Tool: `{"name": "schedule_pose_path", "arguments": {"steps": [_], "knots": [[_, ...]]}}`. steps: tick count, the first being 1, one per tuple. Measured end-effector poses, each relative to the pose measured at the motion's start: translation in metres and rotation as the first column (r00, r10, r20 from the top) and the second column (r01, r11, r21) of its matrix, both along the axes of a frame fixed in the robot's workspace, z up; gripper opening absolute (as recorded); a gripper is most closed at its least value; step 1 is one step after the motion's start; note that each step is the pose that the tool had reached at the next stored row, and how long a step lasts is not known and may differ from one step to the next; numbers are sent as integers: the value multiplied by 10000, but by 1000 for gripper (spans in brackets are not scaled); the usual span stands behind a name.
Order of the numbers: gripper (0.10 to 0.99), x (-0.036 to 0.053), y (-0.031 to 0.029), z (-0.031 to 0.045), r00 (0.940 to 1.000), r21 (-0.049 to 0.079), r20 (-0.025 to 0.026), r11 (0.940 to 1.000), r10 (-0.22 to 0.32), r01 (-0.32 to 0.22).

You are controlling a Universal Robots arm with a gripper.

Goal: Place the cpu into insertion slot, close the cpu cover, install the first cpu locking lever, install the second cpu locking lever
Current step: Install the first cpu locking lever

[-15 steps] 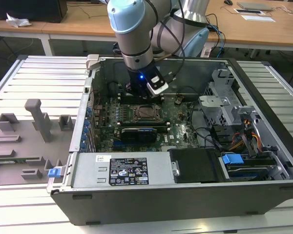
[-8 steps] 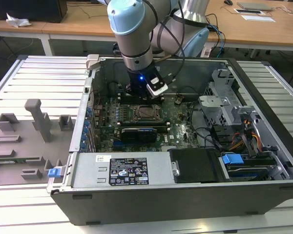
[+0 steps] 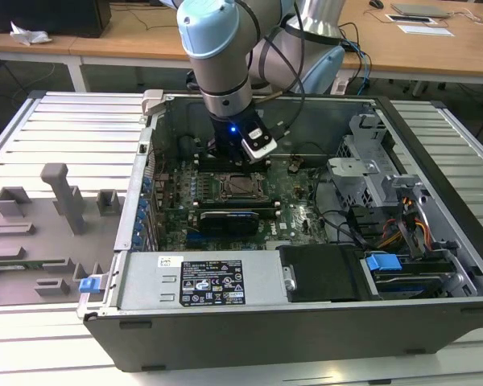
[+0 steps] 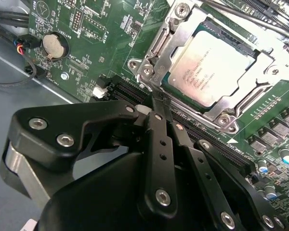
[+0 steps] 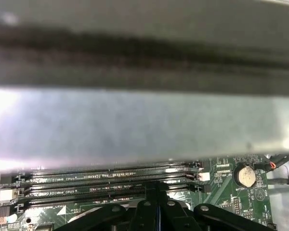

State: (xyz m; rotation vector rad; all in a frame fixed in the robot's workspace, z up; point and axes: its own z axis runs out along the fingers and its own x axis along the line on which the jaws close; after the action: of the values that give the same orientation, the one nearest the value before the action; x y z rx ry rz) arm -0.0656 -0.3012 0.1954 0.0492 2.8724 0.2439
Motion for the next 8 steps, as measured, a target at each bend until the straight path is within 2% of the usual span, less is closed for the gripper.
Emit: {"name": "schedule_pose_path", "arguments": {"steps": [8], "knots": [[106, -1, -22, 7, 10000, -3, -2, 10000, 0, 0]]}}
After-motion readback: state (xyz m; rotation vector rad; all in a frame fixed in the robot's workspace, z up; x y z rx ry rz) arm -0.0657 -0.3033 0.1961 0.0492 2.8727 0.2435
